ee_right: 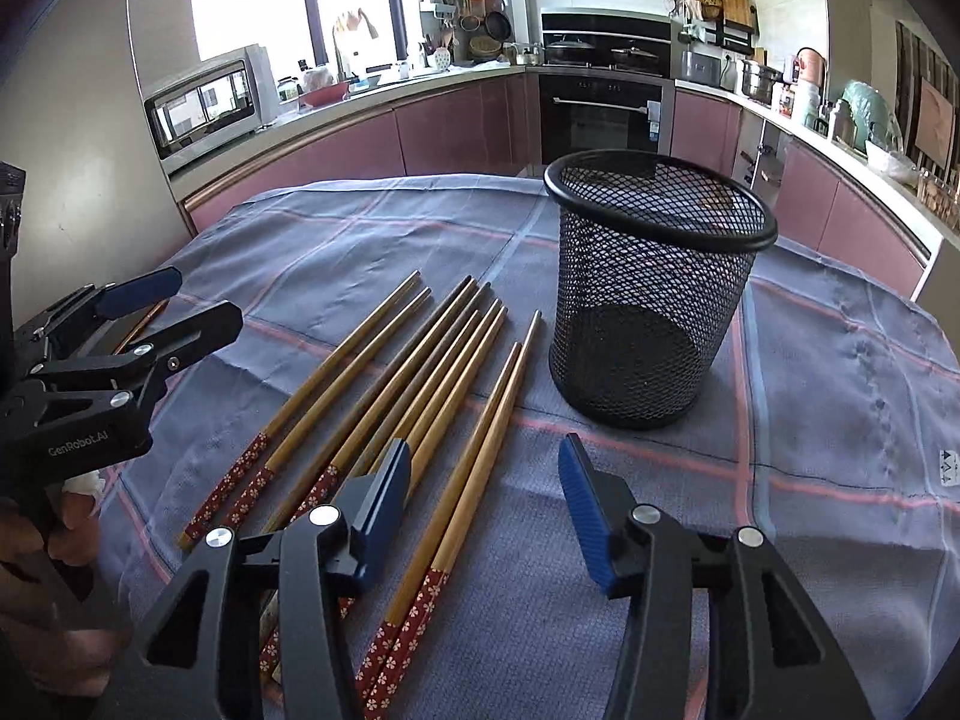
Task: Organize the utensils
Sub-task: 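Lower the right gripper and grasp a pair of red-tipped bamboo chopsticks, then lift the chopsticks upright with the right gripper over the black mesh holder, then lower the chopsticks into the mesh holder and open the right gripper, then move the right gripper back to the chopsticks lying on the cloth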
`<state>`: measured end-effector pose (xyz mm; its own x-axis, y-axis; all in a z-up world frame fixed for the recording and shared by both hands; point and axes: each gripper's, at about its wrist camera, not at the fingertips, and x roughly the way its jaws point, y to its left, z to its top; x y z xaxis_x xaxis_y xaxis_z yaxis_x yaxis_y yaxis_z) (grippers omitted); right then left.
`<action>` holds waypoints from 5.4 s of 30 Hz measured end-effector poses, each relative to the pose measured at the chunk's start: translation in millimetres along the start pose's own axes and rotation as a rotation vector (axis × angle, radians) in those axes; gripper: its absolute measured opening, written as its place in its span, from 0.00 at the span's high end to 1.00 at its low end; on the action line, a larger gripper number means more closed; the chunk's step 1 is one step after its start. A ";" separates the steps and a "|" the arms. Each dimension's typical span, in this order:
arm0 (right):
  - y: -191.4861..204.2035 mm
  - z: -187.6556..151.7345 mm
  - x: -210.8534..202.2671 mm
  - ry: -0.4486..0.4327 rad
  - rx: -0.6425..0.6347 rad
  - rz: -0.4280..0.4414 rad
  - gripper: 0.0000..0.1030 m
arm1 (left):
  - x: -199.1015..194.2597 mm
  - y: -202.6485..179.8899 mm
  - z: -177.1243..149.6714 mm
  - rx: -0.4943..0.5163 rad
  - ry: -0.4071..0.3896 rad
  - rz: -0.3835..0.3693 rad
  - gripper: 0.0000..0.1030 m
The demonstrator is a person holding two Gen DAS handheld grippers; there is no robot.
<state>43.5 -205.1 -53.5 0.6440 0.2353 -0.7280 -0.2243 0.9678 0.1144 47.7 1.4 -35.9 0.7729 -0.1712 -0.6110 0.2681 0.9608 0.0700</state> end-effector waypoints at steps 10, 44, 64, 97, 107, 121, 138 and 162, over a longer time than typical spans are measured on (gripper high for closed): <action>-13.6 -3.6 5.9 0.068 0.031 0.006 0.67 | 53.0 -16.7 -5.0 0.072 0.134 -0.045 0.41; -41.4 28.8 -46.8 -0.084 0.049 0.169 0.95 | 36.5 -16.7 32.1 -0.043 0.127 -0.280 0.92; -77.9 99.7 -126.0 -0.386 0.008 0.183 0.95 | -67.2 -27.6 143.9 -0.062 -0.195 -0.483 0.92; -111.4 113.7 -28.6 -0.118 0.095 0.091 0.94 | 75.0 -113.3 152.6 0.033 0.072 -0.463 0.91; -112.9 116.6 -30.0 -0.158 0.122 0.072 0.81 | 60.6 -105.6 152.5 0.021 0.016 -0.400 0.70; -55.6 62.3 -91.7 -0.284 -0.047 0.091 0.53 | -28.8 -44.2 99.5 0.040 -0.161 -0.266 0.44; -22.0 -3.1 -17.8 -0.009 0.014 0.141 0.53 | 23.6 -25.4 -2.8 0.007 0.127 -0.246 0.48; -18.8 -11.0 -3.6 0.052 -0.008 0.077 0.66 | 53.4 -39.8 -15.5 0.022 0.235 -0.247 0.58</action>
<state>37.4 -225.1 -60.5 0.5855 0.3040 -0.7515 -0.2775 0.9462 0.1666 69.4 -42.6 -83.5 0.5305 -0.3407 -0.7762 0.4446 0.8915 -0.0874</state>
